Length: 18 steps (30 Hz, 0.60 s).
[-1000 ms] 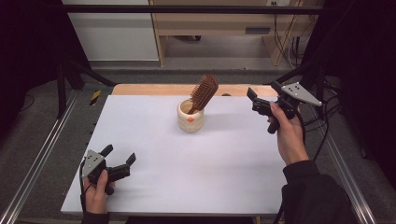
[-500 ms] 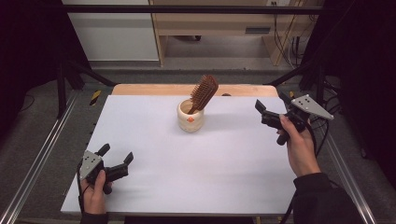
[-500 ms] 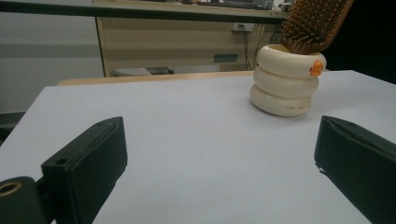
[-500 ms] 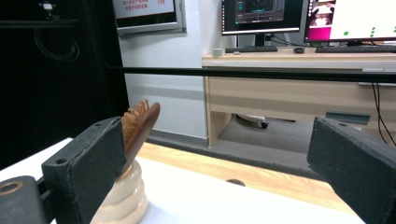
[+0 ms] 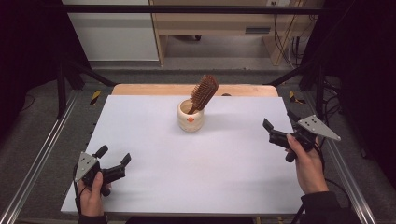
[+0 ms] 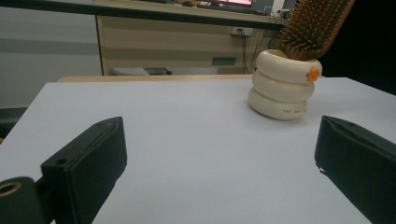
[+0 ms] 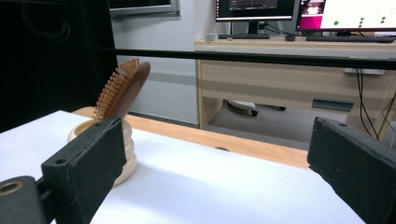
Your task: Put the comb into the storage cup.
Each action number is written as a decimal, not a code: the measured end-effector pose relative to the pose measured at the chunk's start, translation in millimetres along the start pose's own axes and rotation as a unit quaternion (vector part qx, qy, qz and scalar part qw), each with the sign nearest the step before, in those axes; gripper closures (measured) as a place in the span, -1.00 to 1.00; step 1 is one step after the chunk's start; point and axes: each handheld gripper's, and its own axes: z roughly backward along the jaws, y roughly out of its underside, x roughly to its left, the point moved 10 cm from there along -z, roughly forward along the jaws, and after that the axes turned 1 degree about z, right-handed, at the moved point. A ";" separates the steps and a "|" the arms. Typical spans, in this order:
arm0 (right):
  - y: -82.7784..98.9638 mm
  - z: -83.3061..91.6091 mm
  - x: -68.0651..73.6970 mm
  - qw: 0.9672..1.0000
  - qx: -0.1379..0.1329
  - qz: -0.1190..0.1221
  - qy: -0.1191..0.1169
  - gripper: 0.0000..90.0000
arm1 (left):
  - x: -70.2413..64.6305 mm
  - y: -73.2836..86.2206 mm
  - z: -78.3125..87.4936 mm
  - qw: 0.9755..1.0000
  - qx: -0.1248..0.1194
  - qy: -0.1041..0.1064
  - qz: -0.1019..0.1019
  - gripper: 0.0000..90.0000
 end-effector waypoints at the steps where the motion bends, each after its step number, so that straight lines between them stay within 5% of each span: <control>1: 3.1 2.7 -0.8 1.000 0.000 0.000 0.001 -0.90 | 0.2 -0.1 0.3 1.000 0.000 0.000 -0.001 -0.94; 10: 27.2 23.0 -1.2 1.000 0.002 -0.016 -0.001 -0.90 | 2.1 -0.4 5.8 1.000 -0.008 -0.003 -0.001 -0.95; 18: 47.0 33.9 2.4 1.000 0.012 -0.007 -0.001 -0.90 | 7.6 1.6 14.6 1.000 -0.010 -0.005 0.007 -0.94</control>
